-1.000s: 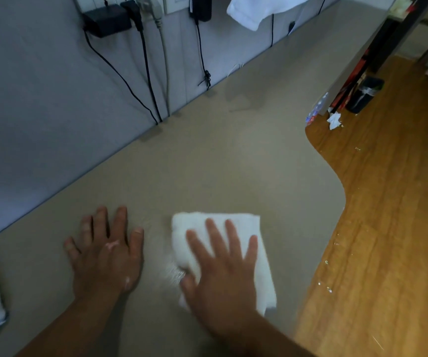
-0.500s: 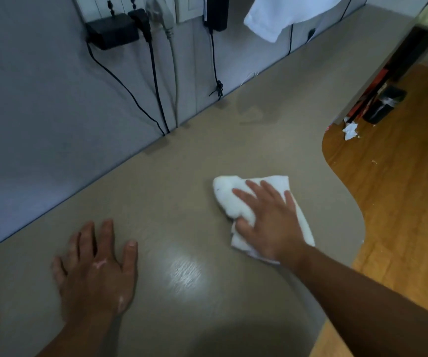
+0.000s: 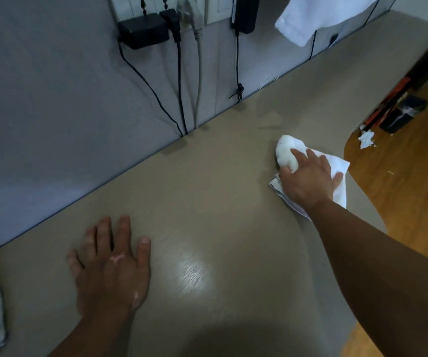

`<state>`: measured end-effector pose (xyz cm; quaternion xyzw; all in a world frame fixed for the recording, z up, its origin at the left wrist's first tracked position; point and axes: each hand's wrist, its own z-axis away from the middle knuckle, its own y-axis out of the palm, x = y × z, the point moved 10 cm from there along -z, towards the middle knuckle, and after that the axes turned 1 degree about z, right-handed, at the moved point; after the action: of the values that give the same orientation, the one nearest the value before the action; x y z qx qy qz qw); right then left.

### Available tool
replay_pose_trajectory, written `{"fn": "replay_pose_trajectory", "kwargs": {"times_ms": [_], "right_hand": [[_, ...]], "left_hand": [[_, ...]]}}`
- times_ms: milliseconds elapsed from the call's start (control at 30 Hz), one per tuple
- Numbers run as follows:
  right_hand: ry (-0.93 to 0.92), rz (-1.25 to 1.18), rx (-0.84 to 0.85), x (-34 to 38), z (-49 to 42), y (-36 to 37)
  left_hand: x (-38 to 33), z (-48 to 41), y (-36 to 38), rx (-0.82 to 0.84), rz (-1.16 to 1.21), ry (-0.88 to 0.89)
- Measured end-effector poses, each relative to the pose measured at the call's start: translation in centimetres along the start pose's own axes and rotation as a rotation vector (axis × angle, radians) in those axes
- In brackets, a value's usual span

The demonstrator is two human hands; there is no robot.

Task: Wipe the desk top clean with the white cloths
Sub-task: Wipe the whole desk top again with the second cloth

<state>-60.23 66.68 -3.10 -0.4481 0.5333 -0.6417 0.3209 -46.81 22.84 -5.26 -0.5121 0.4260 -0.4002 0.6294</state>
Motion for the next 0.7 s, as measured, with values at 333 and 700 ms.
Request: {"fn": "replay_pose_trajectory", "kwargs": {"times_ms": [333,700], "right_hand": [[-0.599,-0.049,-0.008,14.0,25.5,3.1],[-0.854,-0.021,0.139,21.3,25.2,5.8]], "left_hand": [[0.5,-0.6,-1.1,-0.057,0.091,0.043],[3.0,-1.4,-2.8,-0.300,0.393,0.013]]}}
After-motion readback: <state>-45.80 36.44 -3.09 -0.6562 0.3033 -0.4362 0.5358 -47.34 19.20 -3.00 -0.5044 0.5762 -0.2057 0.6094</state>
